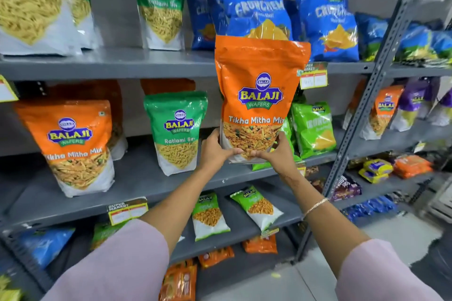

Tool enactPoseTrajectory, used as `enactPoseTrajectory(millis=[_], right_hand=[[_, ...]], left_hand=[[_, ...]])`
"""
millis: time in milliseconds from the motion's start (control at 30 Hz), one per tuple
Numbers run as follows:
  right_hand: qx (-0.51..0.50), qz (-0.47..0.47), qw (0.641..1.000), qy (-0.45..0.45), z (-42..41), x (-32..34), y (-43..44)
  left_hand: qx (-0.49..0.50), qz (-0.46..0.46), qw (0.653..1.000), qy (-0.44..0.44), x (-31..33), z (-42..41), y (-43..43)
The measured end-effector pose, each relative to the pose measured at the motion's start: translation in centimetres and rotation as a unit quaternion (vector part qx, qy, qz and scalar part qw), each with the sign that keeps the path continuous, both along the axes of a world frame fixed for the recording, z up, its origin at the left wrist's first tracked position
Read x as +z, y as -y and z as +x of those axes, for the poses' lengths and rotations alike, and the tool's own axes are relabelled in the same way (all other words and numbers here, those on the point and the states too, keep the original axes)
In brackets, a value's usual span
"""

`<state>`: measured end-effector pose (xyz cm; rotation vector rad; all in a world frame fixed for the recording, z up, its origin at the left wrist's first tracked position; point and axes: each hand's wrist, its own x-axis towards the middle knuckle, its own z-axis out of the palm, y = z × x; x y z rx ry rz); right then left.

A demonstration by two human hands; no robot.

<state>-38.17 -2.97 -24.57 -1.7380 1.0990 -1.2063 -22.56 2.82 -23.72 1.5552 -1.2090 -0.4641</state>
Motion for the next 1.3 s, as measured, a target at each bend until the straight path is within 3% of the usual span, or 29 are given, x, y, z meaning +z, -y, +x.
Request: enactPoseTrajectory(millis=[367,1067,1200,1300], right_hand=[[0.015,0.084,0.993,-0.083,2.1,-7.5,5.5],[0.058,0.119,0.988,-0.081,6.6,-10.9,14.3],[0.058,0.128,0.980,-0.139,6.5,-10.1,13.8],[0.037,0.135,0.960,-0.242,6.5,-8.7,13.3]], left_hand=[[0.058,0.143,0.987,-0.044,-7.7,0.6,4.7],[0.065,0.142,0.985,-0.079,-11.6,5.6,13.1],[0.040,0.190,0.977,-0.093,-11.3,5.9,12.3],[0.024,0.215,0.970,-0.114,-10.9,7.0,10.7]])
